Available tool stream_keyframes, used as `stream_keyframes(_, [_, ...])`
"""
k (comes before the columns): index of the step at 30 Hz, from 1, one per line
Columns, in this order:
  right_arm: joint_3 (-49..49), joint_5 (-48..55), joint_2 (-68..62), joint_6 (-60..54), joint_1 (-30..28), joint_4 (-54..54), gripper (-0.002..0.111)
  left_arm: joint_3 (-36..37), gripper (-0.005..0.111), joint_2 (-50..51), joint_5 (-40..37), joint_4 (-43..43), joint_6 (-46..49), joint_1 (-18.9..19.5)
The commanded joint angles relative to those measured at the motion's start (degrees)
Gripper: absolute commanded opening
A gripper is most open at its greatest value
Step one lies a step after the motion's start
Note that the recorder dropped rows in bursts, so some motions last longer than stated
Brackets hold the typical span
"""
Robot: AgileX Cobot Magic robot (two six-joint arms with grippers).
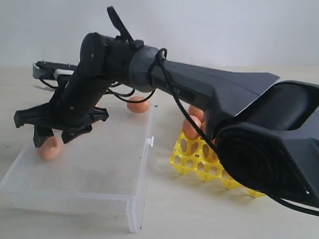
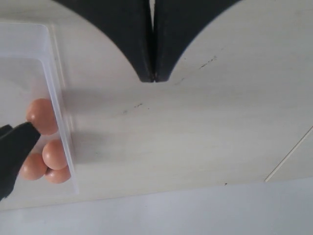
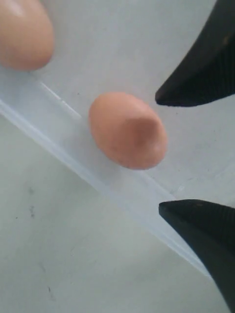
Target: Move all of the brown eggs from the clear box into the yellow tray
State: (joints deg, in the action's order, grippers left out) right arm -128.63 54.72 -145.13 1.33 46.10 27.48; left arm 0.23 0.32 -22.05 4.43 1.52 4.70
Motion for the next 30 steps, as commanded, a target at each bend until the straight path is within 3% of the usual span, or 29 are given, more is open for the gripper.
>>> stream_keyframes(1, [-0.35,-1.97,-1.85,1.76,0.19,1.81,0.055,-0.23,0.0,-0.32,0.35,-0.39,-0.23,-0.34])
stream_keyframes(30, [-0.35,-10.34,-4.52,4.26,-0.09,1.85,0.055,-0.23,0.0,-0.32,0.35,-0.39,-0.23,-0.34])
